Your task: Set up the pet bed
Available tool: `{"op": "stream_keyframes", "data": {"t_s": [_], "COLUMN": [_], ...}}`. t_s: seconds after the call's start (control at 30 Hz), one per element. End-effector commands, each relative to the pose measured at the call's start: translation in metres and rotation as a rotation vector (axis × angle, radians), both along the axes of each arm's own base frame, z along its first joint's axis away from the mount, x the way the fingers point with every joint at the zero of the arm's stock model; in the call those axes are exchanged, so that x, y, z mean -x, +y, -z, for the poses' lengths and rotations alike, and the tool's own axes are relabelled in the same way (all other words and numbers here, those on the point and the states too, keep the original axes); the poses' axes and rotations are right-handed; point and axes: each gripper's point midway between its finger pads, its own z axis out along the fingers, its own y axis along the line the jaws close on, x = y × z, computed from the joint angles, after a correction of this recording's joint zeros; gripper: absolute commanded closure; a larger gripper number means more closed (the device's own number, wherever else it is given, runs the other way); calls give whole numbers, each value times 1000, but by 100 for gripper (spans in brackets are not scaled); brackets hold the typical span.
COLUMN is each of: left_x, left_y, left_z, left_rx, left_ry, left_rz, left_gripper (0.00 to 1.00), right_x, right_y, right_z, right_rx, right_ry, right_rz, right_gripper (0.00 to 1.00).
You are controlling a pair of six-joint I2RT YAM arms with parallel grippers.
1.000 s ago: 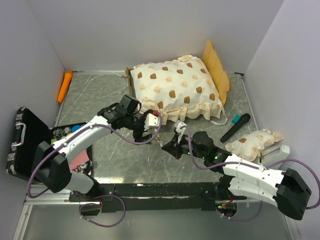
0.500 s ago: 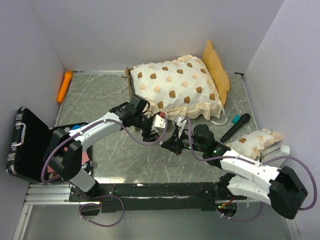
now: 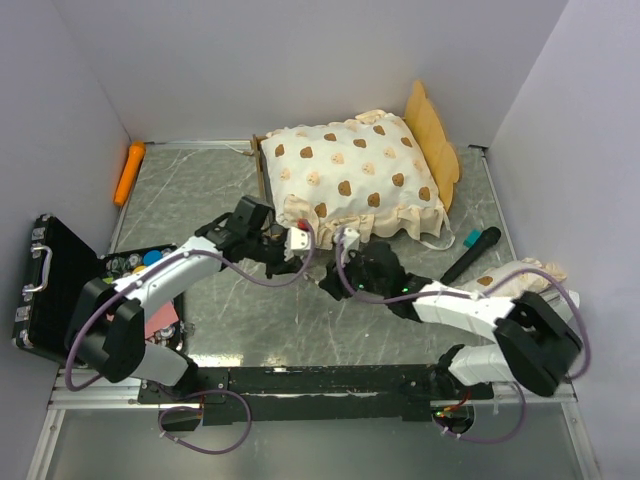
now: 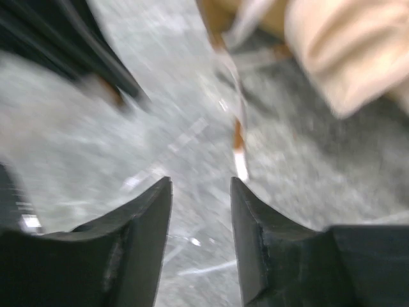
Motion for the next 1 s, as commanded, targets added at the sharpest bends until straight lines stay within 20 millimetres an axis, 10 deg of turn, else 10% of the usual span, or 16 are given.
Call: {"op": "stream_keyframes", "data": {"t_s": [0.0,0.43,0.63,0.7,0.97], "left_x": [-15,-8,-18,-16,14], "left_y": [25,45,52,53,58], "left_z": [-10,0,-8,-7,50], "left_rx": [49,70,64,57,-85], "left_ry": [15,92,69,69,121], "left_rz": [-104,-125,-151,-138,-18], "left_gripper": [99,99,99,99,99], "right_x": [-22,-23,-21,-21,-22], "right_y": [4,18,12,8,14], "right_z": [27,95,119,117,59], "right_rx": [156,365,435,428,175], "right_ry": [-59,-25,21,14,-8], "right_rz": [87,32,46,70,62], "right_gripper": [45,40,79,98,100]}}
